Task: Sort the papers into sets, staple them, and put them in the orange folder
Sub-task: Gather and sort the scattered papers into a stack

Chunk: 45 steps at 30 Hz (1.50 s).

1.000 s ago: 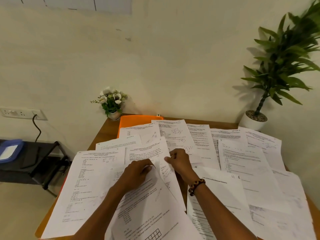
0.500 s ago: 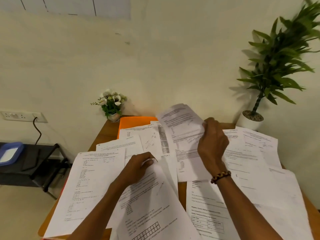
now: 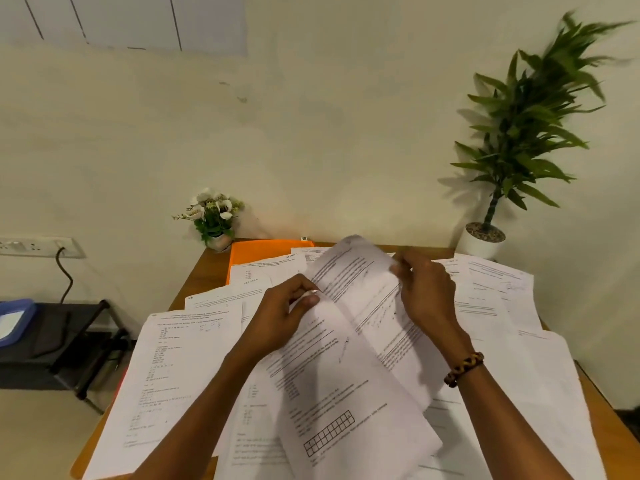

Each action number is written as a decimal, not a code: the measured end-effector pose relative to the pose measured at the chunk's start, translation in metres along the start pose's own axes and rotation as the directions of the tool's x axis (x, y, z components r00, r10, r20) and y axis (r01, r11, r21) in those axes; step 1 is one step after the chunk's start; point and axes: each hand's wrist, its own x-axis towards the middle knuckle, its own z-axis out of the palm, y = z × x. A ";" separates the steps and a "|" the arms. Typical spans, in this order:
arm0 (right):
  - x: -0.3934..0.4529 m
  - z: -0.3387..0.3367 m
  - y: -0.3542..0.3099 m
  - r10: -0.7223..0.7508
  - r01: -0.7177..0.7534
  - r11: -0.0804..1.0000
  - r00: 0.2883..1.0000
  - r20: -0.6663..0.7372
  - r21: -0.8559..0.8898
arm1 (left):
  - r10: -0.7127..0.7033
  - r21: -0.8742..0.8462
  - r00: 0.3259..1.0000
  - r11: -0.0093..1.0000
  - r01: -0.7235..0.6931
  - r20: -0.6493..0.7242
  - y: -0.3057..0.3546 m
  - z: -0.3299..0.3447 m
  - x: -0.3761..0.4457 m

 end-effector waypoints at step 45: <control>-0.094 0.123 -0.010 0.233 -0.357 0.931 0.742 0.628 0.075 | -0.228 0.082 0.963 0.973 0.217 0.147 -0.082 0.017 -0.050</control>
